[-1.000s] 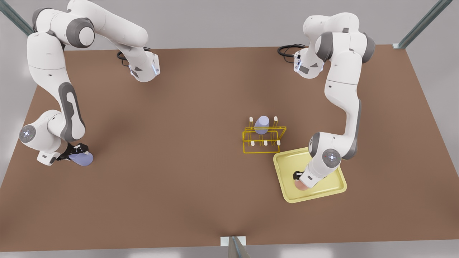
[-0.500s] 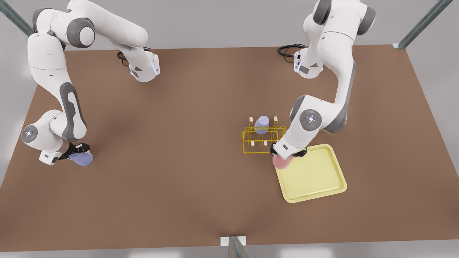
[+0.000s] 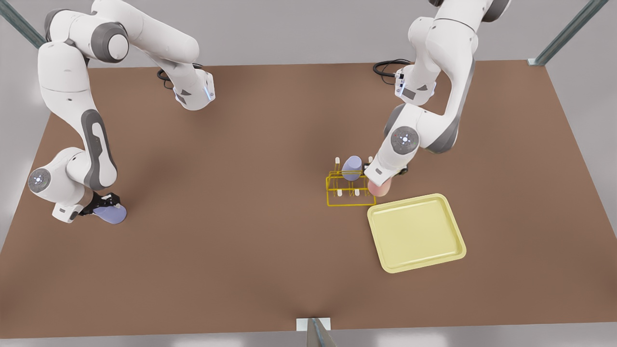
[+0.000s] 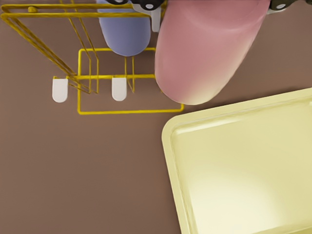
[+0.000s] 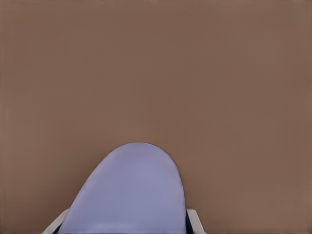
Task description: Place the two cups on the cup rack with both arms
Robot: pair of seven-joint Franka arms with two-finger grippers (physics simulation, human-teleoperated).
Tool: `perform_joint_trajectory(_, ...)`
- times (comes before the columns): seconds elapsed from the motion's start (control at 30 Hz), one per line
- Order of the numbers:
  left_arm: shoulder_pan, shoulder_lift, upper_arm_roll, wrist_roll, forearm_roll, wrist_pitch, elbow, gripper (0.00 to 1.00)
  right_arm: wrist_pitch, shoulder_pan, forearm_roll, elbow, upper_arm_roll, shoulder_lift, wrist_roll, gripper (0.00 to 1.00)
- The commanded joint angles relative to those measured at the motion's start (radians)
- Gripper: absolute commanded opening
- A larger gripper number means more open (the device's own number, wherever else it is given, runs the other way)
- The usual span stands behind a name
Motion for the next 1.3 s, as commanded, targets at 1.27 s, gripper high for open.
perform_joint_trajectory(1.27,0.232,0.049,0.002,0.294,0.091,-0.637,0.581,1.0,-0.083,0.054,-0.022,0.039,-0.011,0.029,0.009,0.75)
